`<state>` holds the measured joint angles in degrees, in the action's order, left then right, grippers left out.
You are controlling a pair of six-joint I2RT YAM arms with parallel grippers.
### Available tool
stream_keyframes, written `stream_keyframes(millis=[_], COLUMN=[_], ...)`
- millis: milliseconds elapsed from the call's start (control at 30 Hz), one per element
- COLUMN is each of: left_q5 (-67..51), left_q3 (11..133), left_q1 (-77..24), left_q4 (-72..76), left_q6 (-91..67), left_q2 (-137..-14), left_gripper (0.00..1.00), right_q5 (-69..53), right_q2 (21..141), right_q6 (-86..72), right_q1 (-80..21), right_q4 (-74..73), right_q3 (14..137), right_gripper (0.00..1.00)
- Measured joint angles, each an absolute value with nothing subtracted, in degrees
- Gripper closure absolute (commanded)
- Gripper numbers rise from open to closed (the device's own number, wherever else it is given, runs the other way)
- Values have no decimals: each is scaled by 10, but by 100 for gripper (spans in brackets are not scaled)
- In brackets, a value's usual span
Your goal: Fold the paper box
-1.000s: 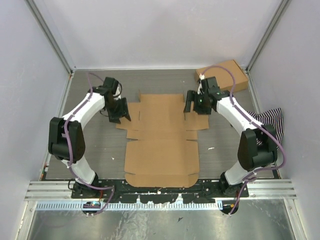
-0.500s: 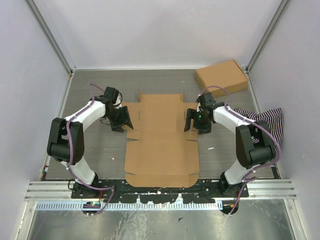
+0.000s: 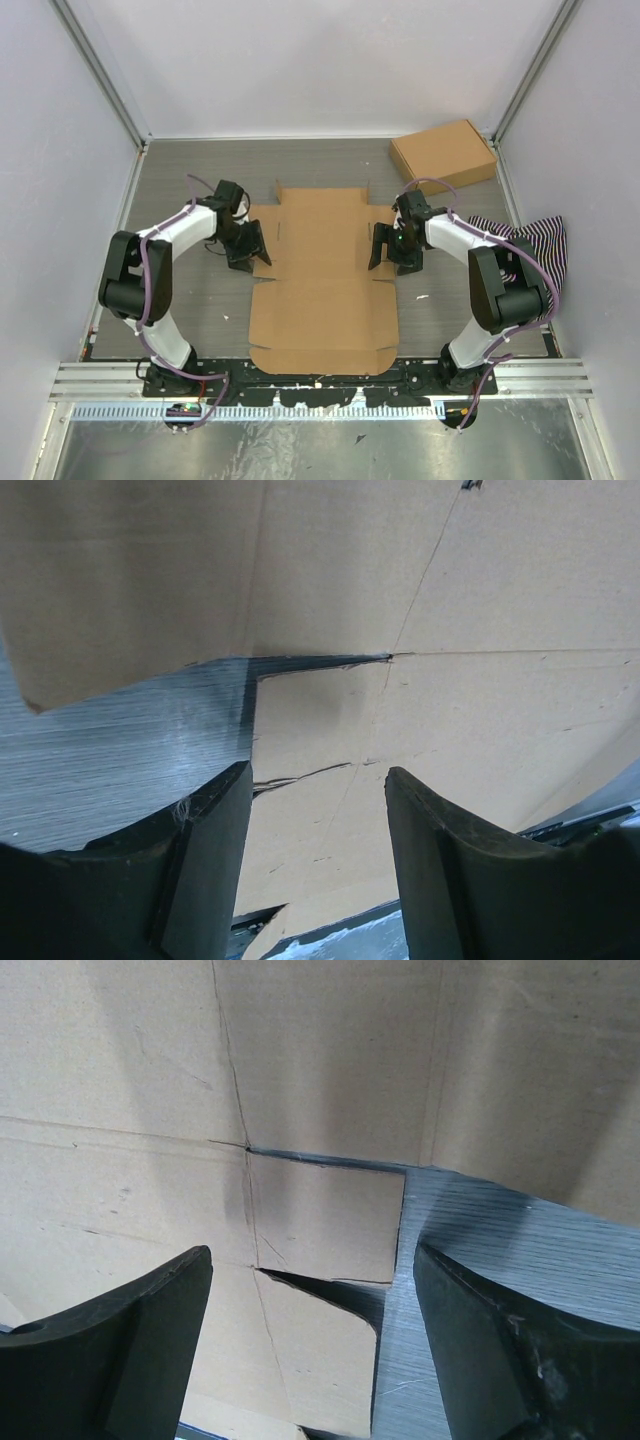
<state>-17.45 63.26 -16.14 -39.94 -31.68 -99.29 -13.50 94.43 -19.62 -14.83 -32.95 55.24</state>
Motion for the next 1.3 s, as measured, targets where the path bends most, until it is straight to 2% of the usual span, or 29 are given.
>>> stream_keyframes(millis=[300,733,1033,1300], left_q5=[-174,-98,-144,-151], left_q3=[633,649,655,658], left_q1=[-192,-192,-192,-192], left_q4=[-409,-467,-437,-432], left_q6=[-317,-296,-292,-291], left_q2=[-1028,-1014,-1044,-1044], left_gripper=[42,38,43,60], right_q5=[-146,-144,-148,-160], right_q2=[943,944,944,944], right_q6=[-192,-186,-183,-181], right_q1=[-148,-148,-148,-148], right_q4=[-330,-335,-335,-339], right_q3=[552,553,553,573], right_gripper=[14,15,16,17])
